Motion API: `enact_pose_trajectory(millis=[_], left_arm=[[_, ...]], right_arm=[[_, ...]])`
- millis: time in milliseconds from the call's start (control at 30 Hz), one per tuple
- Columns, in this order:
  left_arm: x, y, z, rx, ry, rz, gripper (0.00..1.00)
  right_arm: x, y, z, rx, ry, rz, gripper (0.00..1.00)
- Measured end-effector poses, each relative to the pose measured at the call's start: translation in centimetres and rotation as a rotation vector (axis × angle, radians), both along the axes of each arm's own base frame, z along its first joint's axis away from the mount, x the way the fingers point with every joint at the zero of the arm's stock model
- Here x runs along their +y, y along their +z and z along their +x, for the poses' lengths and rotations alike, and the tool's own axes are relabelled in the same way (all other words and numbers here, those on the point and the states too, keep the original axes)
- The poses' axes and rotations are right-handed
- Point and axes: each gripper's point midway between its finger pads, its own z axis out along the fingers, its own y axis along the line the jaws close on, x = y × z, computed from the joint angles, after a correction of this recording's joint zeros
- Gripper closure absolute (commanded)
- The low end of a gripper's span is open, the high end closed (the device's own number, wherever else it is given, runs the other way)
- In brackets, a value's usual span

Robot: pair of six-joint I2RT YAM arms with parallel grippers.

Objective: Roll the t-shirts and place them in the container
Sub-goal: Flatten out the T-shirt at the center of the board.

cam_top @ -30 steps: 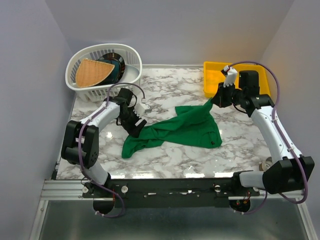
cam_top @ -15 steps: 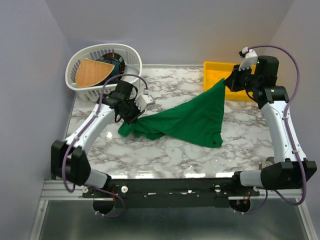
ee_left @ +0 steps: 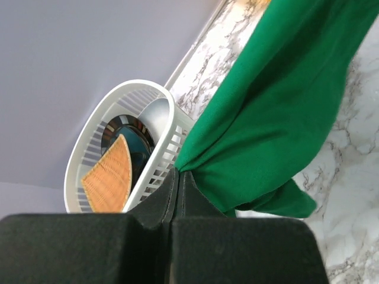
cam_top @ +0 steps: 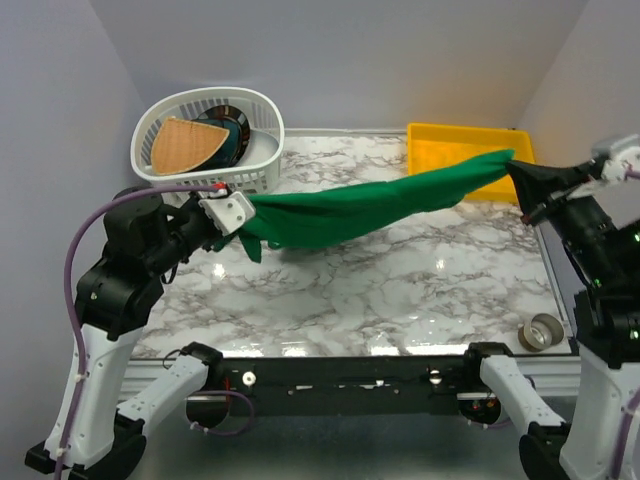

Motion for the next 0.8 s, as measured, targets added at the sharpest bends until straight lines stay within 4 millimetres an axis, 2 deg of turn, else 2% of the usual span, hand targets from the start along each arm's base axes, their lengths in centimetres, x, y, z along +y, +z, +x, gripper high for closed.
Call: enact_pose_trajectory(millis=[100, 200, 300, 333, 433, 500, 533, 600, 633, 667, 733, 800], left_arm=[[0.4, 0.3, -1.5, -0.015, -0.009, 0.001, 0.74], [0.6, -0.1, -2.7, -0.021, -0.026, -0.004, 0.69], [0.4, -2.3, -3.0, 0.018, -0.047, 0.013, 0.64], [0.1, -3.6, -2.7, 0.049, -0.056, 0.027, 0.52], [-0.7, -9.1, -1.4, 0.192, -0.083, 0.085, 0.38], [-1.2, -13.5, -0.7, 0.324, -0.099, 0.126, 0.35], [-1.3, -15.7, -0.4, 0.392, -0.097, 0.143, 0.34], [-1.4, -19.4, -0.2, 0.519, -0.093, 0.176, 0.34], [-1.4, -20.4, -0.2, 0.558, -0.089, 0.184, 0.33], [-1.5, -21.7, -0.1, 0.607, -0.087, 0.197, 0.33], [-1.6, -22.9, 0.1, 0.652, -0.079, 0.201, 0.32], [-2.1, -24.4, 0.9, 0.696, -0.068, 0.189, 0.31]], right_arm=[[-0.5, 3.0, -4.2, -0.124, -0.034, 0.007, 1.00], [-0.8, 4.8, -6.7, -0.198, -0.054, 0.013, 1.00], [-1.0, 4.0, -6.2, -0.184, -0.069, 0.012, 1.00], [-1.1, 2.9, -5.3, -0.151, -0.073, 0.010, 1.00], [-1.6, -2.6, -1.2, -0.003, -0.095, -0.008, 1.00], [-2.1, -7.5, 2.3, 0.122, -0.114, -0.040, 1.00], [-2.3, -9.2, 3.3, 0.161, -0.121, -0.054, 1.00], [-3.0, -14.7, 5.8, 0.299, -0.140, -0.106, 1.00], [-3.2, -16.7, 6.6, 0.351, -0.140, -0.128, 1.00], [-3.4, -19.8, 7.6, 0.438, -0.141, -0.156, 1.00], [-3.7, -22.7, 8.0, 0.526, -0.139, -0.188, 1.00], [-3.8, -24.5, 7.8, 0.582, -0.129, -0.209, 0.99]])
